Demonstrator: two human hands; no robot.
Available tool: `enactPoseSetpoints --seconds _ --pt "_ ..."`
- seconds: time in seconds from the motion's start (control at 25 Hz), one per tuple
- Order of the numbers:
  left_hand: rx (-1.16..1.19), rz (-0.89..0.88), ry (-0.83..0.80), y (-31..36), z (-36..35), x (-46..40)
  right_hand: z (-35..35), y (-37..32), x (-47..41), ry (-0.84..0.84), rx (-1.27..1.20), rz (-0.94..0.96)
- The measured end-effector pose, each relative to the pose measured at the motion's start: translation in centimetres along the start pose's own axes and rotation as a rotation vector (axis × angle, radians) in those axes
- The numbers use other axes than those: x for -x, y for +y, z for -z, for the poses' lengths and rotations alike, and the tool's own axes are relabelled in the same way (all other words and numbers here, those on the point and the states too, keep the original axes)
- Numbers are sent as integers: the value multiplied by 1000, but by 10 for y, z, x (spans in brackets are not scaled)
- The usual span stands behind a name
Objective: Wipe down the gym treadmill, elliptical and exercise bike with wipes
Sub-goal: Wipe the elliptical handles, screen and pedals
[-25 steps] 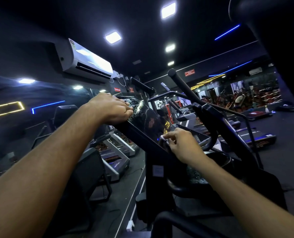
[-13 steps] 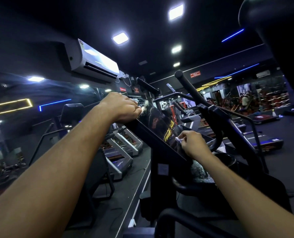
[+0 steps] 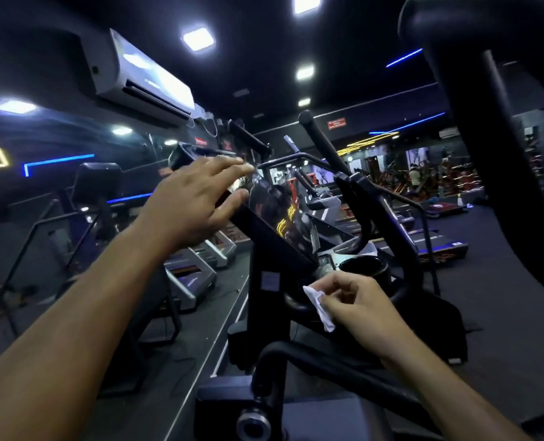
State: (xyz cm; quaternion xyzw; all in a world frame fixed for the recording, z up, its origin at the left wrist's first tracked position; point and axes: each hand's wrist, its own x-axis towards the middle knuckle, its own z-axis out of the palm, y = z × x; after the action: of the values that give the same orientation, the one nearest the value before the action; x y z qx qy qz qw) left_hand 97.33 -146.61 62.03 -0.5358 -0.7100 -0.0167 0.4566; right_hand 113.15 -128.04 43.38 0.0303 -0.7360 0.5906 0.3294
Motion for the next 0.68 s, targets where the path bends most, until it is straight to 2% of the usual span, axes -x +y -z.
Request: enactPoseSetpoints --seconds 0.08,0.32,0.52,0.68 --pt "116 68 -16 28 -8 55 -9 19 28 -30 -102 -62" --pt "431 551 -410 134 -83 219 -31 88 97 -200 -154 -280" --pt "702 919 -500 223 -137 286 -21 122 139 -359 -116 -370" --pt "879 1061 -587 285 -167 317 0 156 184 -504 -51 -561"
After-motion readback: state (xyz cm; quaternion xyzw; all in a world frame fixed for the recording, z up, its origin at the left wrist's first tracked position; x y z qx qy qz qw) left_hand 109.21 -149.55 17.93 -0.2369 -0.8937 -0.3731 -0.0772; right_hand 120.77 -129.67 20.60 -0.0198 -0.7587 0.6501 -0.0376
